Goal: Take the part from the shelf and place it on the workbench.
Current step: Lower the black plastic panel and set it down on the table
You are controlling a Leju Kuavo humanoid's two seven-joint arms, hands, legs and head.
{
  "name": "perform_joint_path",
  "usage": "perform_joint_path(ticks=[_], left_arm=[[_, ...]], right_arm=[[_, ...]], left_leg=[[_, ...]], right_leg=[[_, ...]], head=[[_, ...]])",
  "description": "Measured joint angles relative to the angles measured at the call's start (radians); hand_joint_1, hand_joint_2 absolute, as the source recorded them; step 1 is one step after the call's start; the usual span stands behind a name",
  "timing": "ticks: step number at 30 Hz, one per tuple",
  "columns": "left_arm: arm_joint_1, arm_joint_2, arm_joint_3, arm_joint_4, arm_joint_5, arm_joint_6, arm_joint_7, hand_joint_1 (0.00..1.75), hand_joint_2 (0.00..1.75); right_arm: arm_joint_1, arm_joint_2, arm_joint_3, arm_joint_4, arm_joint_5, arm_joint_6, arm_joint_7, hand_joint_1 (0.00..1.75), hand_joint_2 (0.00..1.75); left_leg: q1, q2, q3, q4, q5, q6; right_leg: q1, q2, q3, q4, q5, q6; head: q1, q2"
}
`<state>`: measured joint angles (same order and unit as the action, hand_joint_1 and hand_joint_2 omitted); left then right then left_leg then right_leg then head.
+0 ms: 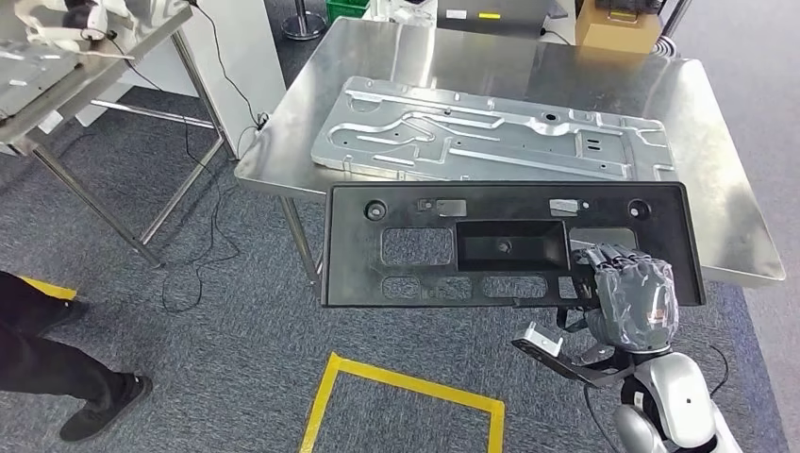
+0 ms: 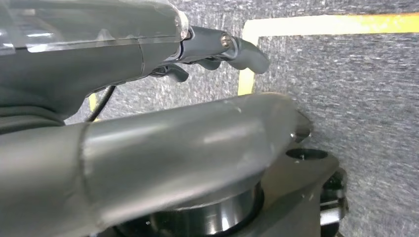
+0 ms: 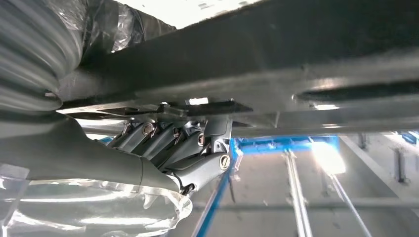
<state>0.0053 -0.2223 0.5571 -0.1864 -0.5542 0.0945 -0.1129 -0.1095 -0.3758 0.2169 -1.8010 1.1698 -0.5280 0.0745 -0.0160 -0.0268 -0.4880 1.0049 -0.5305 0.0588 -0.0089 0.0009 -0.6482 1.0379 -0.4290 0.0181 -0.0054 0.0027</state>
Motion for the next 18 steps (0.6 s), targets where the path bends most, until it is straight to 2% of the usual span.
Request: perform_joint_path(ticks=[3, 4, 5, 7, 8, 9, 10, 11, 12, 13, 14, 15, 18], left_arm=[[0.000, 0.000, 0.001, 0.000, 0.000, 0.000, 0.000, 0.00, 0.00], [0.000, 0.001, 0.001, 0.000, 0.000, 0.001, 0.000, 0.00, 0.00], [-0.001, 0.001, 0.002, 0.000, 0.001, 0.001, 0.000, 0.00, 0.00], [-0.001, 0.001, 0.004, 0.000, 0.003, 0.001, 0.000, 0.00, 0.00], [-0.001, 0.001, 0.005, 0.000, 0.004, 0.001, 0.000, 0.00, 0.00], [0.000, 0.002, 0.007, 0.000, 0.005, 0.001, 0.000, 0.00, 0.00], [0.002, 0.002, 0.008, 0.000, 0.007, -0.001, -0.001, 0.00, 0.00], [0.003, 0.002, 0.008, 0.000, 0.009, -0.005, -0.004, 0.00, 0.00], [0.005, 0.002, 0.010, 0.000, 0.012, -0.011, -0.009, 0.00, 0.00], [0.006, 0.001, 0.011, 0.000, 0.015, -0.018, -0.014, 0.00, 0.00], [0.005, 0.000, 0.013, 0.000, 0.017, -0.022, -0.018, 0.00, 0.00], [0.003, -0.002, 0.014, -0.001, 0.018, -0.025, -0.021, 0.00, 0.00], [-0.003, -0.006, 0.016, -0.001, 0.019, -0.025, -0.023, 0.00, 0.00]], right_arm=[[0.011, -0.001, -0.009, -0.004, 0.021, 0.000, 0.008, 1.75, 1.75], [0.013, -0.001, -0.013, -0.005, 0.026, 0.000, 0.010, 1.75, 1.75], [0.016, -0.002, -0.017, -0.006, 0.027, 0.000, 0.012, 1.75, 1.75], [0.022, -0.002, -0.027, -0.007, 0.028, 0.000, 0.017, 1.75, 1.75], [0.027, -0.002, -0.033, -0.007, 0.028, 0.000, 0.019, 1.75, 1.75], [0.034, -0.003, -0.041, -0.007, 0.028, 0.000, 0.023, 1.75, 1.75], [0.043, -0.005, -0.050, -0.007, 0.029, -0.001, 0.025, 1.75, 1.75], [0.051, -0.007, -0.060, -0.008, 0.031, -0.001, 0.028, 1.75, 1.75], [0.057, -0.012, -0.071, -0.011, 0.034, 0.001, 0.031, 1.75, 1.75], [0.060, -0.017, -0.082, -0.016, 0.036, 0.006, 0.035, 1.75, 1.75], [0.062, -0.023, -0.093, -0.023, 0.039, 0.014, 0.039, 1.75, 1.75], [0.063, -0.030, -0.105, -0.031, 0.039, 0.023, 0.044, 1.75, 1.75], [0.069, -0.048, -0.136, -0.049, 0.038, 0.041, 0.051, 1.75, 1.75]], left_leg=[[-0.001, 0.003, 0.005, 0.022, -0.006, -0.019], [0.000, 0.007, -0.008, 0.052, -0.012, -0.024], [0.003, 0.010, -0.035, 0.101, -0.027, -0.031], [0.012, 0.016, -0.113, 0.223, -0.077, -0.043], [0.017, 0.018, -0.148, 0.267, -0.098, -0.049], [0.021, 0.019, -0.171, 0.282, -0.101, -0.054], [0.025, 0.020, -0.177, 0.262, -0.083, -0.057], [0.027, 0.021, -0.169, 0.212, -0.043, -0.059], [0.029, 0.023, -0.155, 0.145, 0.012, -0.060], [0.027, 0.025, -0.143, 0.090, 0.050, -0.059], [0.025, 0.027, -0.134, 0.052, 0.076, -0.055], [0.021, 0.028, -0.132, 0.035, 0.088, -0.048], [0.018, 0.025, -0.114, 0.023, 0.084, -0.023]], right_leg=[[-0.003, 0.000, 0.020, -0.010, -0.007, -0.017], [-0.007, -0.001, 0.031, -0.013, -0.011, -0.022], [-0.010, -0.001, 0.042, -0.017, -0.016, -0.026], [-0.013, -0.003, 0.059, -0.019, -0.032, -0.028], [-0.014, -0.003, 0.068, -0.019, -0.040, -0.026], [-0.016, -0.003, 0.080, -0.018, -0.050, -0.024], [-0.019, -0.003, 0.093, -0.018, -0.060, -0.020], [-0.021, -0.003, 0.107, -0.017, -0.071, -0.016], [-0.024, -0.003, 0.120, -0.017, -0.082, -0.011], [-0.026, -0.003, 0.131, -0.018, -0.091, -0.005], [-0.026, -0.003, 0.137, -0.019, -0.097, 0.002], [-0.026, -0.003, 0.142, -0.021, -0.102, 0.010], [-0.027, -0.004, 0.158, -0.020, -0.106, 0.031]], head=[[0.000, 0.000], [0.000, 0.000], [0.000, 0.000], [0.000, 0.000], [0.000, 0.000], [0.000, 0.000], [0.000, 0.000], [0.000, 0.000], [0.000, 0.000], [0.000, 0.000], [0.000, 0.000], [0.000, 0.000], [0.000, 0.000]])
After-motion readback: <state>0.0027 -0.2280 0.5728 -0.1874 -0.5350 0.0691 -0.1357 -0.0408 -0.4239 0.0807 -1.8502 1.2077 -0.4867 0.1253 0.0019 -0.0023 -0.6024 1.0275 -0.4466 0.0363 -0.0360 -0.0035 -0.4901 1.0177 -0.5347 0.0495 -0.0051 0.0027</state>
